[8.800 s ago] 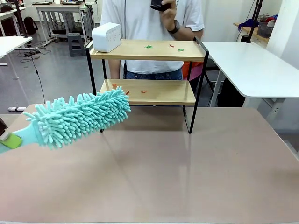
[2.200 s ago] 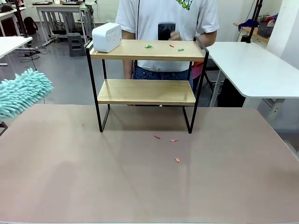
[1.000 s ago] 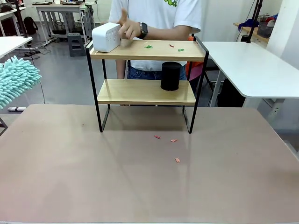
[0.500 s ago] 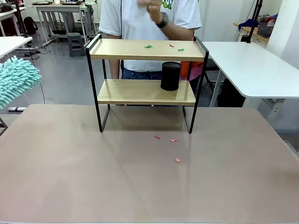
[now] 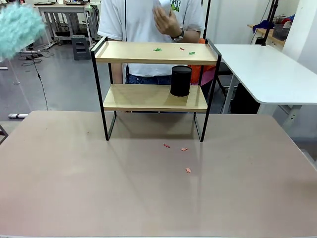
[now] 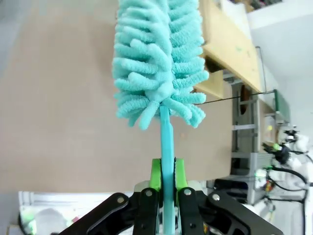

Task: Clean the shelf.
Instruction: Clean the remaining tier of the Shelf with the Duster once objects are removed.

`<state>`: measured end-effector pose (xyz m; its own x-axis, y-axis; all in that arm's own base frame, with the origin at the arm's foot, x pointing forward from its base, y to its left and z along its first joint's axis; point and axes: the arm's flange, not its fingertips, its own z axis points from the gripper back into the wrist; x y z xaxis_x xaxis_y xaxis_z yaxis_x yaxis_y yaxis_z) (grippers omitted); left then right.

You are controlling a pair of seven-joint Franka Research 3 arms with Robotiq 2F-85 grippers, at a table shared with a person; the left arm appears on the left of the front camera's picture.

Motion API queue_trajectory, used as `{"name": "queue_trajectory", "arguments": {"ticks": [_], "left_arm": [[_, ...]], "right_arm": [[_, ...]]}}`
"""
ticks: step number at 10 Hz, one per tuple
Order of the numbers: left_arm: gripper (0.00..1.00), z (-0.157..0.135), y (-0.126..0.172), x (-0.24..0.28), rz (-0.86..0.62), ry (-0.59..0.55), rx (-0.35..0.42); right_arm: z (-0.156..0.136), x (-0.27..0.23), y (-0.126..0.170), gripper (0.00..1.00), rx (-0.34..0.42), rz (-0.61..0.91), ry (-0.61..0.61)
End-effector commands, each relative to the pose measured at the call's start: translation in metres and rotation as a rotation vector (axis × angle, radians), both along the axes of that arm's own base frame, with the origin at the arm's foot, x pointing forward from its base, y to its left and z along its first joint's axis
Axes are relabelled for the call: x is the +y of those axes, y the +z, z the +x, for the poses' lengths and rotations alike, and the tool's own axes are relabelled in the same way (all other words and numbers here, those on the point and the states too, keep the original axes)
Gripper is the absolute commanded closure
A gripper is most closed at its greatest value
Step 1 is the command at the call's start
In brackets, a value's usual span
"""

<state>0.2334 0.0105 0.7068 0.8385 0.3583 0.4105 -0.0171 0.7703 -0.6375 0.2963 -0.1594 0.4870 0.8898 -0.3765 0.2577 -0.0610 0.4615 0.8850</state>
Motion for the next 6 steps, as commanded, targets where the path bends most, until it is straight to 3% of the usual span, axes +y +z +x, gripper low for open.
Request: {"name": "queue_trajectory", "arguments": {"ticks": [1,4,5,6], "left_arm": [[0.88,0.031,0.047,-0.048,0.072,-0.076,-0.011],[0.88,0.049,0.034,-0.166,0.193,-0.011,-0.061],[0.88,0.05,0.02,-0.187,0.156,-0.05,0.001],[0.88,0.042,0.046,-0.156,0.166,-0.073,-0.064]], "right_arm": [[0.001,0.001,-0.001,0.0,-0.036,0.011,0.004],[0.001,0.001,-0.001,0.0,-0.036,0.011,0.004],[0.001,0.001,-0.001,0.0,-0.036,0.011,0.004],[0.001,0.001,-0.001,0.0,-0.036,0.011,0.004]]}}
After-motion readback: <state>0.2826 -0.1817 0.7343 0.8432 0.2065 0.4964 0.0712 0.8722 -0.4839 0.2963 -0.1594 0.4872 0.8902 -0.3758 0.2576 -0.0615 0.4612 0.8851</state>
